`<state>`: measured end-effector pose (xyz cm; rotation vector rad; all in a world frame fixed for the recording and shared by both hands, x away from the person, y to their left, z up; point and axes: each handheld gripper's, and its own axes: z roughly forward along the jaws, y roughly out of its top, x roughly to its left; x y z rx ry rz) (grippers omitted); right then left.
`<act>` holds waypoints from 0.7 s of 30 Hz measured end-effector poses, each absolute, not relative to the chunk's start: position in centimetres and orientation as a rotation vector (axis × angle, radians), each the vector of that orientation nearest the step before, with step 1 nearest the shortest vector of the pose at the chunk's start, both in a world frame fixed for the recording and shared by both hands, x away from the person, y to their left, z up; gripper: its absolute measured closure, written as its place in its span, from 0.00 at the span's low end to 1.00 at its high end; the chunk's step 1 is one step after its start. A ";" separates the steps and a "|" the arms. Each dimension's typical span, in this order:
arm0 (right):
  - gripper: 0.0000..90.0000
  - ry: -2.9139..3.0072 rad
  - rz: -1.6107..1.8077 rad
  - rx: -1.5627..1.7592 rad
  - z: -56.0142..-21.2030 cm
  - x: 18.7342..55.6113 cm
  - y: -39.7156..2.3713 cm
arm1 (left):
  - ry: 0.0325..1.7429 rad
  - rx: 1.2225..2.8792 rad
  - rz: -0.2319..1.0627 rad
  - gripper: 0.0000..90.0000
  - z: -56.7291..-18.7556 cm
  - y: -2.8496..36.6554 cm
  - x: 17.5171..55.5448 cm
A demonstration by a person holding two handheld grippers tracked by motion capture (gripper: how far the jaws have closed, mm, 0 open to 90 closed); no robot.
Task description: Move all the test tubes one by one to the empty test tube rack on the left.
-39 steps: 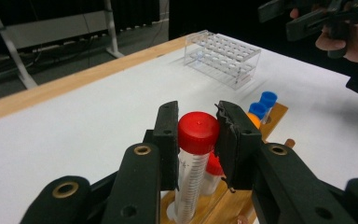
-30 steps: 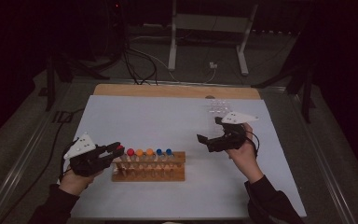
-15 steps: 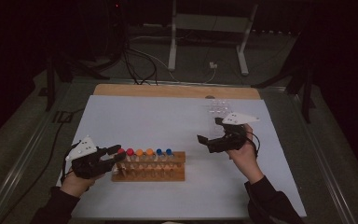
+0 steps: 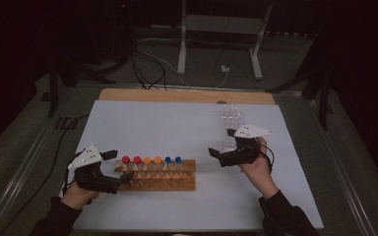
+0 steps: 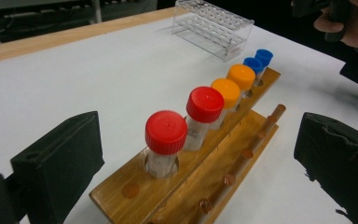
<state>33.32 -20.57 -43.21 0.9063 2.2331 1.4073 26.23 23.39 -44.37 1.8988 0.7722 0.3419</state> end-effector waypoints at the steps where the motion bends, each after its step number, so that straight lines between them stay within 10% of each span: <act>1: 0.00 2.238 1.403 0.909 -43.4 33.2 -20.6 | 0.764 1.903 0.349 0.01 -44.5 23.5 26.1; 21: 0.00 2.287 1.362 0.897 -46.6 30.7 -22.4 | 0.768 1.973 0.392 0.00 -48.5 25.0 25.4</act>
